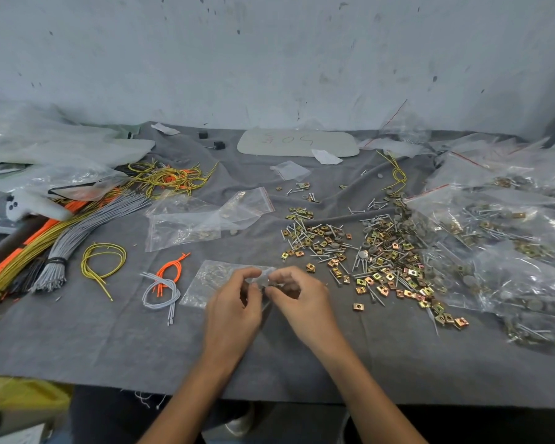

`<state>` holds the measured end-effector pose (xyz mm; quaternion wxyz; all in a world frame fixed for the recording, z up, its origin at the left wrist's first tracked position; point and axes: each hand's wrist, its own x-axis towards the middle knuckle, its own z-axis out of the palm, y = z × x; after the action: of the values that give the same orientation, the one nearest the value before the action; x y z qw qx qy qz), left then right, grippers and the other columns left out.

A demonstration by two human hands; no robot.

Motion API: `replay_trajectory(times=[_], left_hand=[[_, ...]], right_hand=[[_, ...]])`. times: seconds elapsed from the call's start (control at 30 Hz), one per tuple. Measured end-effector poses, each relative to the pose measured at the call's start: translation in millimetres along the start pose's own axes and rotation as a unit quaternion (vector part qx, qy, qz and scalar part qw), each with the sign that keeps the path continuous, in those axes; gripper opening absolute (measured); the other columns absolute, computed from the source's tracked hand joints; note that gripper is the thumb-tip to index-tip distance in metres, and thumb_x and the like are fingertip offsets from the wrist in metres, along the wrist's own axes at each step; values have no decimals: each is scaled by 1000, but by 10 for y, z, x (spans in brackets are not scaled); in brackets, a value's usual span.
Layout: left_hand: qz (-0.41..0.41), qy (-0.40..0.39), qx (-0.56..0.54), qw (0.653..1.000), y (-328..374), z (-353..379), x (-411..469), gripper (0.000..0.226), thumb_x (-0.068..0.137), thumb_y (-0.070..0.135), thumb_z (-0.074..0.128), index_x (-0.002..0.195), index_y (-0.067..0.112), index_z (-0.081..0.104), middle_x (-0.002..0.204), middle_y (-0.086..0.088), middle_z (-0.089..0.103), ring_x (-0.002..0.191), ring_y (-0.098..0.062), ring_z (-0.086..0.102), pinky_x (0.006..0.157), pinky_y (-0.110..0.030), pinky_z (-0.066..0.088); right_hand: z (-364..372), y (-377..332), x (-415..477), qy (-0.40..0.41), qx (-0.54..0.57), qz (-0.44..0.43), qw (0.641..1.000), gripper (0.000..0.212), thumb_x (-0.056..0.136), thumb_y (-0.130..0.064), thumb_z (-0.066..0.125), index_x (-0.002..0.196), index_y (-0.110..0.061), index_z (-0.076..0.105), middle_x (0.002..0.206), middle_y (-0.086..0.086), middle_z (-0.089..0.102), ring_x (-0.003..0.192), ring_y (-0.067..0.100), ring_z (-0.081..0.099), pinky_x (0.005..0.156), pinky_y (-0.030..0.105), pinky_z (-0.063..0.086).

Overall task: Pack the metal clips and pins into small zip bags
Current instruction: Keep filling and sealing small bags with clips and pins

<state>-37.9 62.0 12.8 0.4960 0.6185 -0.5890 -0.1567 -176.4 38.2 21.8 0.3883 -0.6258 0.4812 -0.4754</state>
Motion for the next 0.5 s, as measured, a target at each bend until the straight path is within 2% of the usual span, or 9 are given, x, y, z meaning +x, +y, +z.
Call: replay_trajectory(times=[0.17, 0.33, 0.4, 0.5], left_hand=[[-9, 2, 1, 1000, 10, -11, -3, 24, 93, 16, 57, 107, 34, 64, 76, 23, 62, 66, -1, 57, 64, -25, 42], [-13, 5, 3, 1000, 28, -10, -3, 30, 93, 9, 60, 105, 36, 64, 71, 22, 59, 63, -3, 55, 63, -26, 40], [-15, 6, 1, 1000, 25, -9, -5, 30, 93, 9, 59, 105, 36, 64, 71, 21, 60, 64, -5, 56, 63, -27, 41], [-21, 5, -7, 1000, 13, -7, -4, 28, 94, 11, 59, 106, 36, 64, 70, 20, 60, 64, -7, 58, 65, -31, 45]], right_hand=[[-20, 29, 15, 12, 14, 0, 1000, 24, 87, -6, 69, 99, -25, 76, 93, -15, 74, 88, 2, 69, 77, 15, 53], [-21, 36, 23, 53, 44, 2, 998, 19, 88, -10, 69, 89, -28, 72, 87, -13, 74, 82, 4, 69, 73, 18, 54], [-30, 48, 26, 77, 59, 11, 995, 17, 89, -12, 68, 90, -29, 71, 88, -12, 73, 82, 7, 69, 76, 26, 57], [-42, 52, 22, 103, 95, 30, 990, 17, 92, -16, 67, 92, -33, 69, 86, -7, 72, 81, 12, 68, 78, 46, 59]])
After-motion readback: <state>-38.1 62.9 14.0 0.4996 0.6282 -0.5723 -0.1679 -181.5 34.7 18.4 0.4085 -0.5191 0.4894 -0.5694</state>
